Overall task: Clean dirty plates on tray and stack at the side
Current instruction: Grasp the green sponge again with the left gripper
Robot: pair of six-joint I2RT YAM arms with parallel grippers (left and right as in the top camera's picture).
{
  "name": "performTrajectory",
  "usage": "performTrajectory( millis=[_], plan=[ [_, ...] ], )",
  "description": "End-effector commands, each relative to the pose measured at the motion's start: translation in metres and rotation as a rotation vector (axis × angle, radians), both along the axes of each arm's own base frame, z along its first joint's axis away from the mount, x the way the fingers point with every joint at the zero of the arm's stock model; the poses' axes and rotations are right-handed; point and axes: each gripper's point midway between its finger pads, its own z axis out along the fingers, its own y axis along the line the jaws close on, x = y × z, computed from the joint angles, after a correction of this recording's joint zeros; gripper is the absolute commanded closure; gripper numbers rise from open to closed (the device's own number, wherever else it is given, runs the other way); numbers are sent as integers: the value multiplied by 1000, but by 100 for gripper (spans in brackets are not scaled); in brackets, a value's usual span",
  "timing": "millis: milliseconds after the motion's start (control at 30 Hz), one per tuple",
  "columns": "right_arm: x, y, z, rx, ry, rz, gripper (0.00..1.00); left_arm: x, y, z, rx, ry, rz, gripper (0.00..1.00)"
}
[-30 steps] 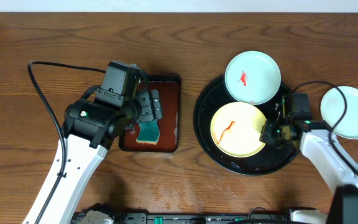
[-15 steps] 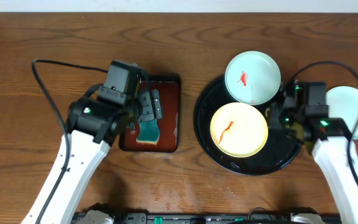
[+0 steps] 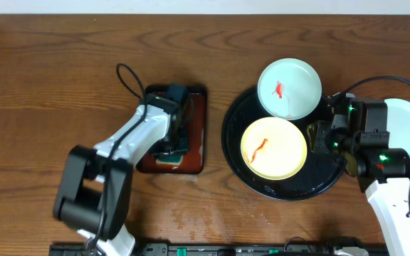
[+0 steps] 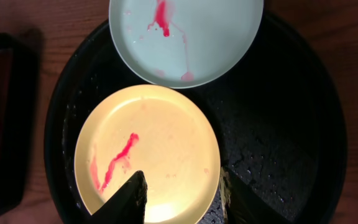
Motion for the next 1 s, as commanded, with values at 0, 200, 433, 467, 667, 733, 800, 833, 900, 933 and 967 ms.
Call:
performTrajectory(
  millis=[0, 200, 433, 467, 667, 733, 800, 833, 900, 933, 967],
  plan=[
    [2, 3, 1, -2, -2, 20, 64, -8, -1, -24, -1, 79, 7, 65],
    [2, 3, 0, -2, 0, 20, 64, 6, -5, -15, -15, 46, 2, 93],
    [2, 3, 0, -2, 0, 20, 64, 30, -14, 47, -60, -77, -16, 49],
    [2, 3, 0, -2, 0, 20, 64, 39, -13, 57, -59, -138, -57, 46],
    [-2, 1, -3, -10, 22, 12, 62, 49, 7, 45, 66, -189, -61, 46],
    [-5, -2, -6, -20, 42, -3, 61, 47, 9, 29, 77, -172, -61, 47],
    [-6, -7, -11, -33, 66, -32, 60, 45, 9, 13, 79, -152, -59, 51],
    [-7, -9, -15, -43, 80, -44, 60, 44, 8, 6, 77, -141, -59, 56],
    [-8, -14, -22, -59, 111, -66, 59, 42, 6, -3, 68, -117, -61, 64],
    [-8, -16, -27, -65, 131, -81, 59, 42, 6, -7, 70, -110, -61, 66],
    [-8, -17, -32, -67, 154, -95, 59, 42, 6, -10, 72, -105, -62, 67]
  ],
)
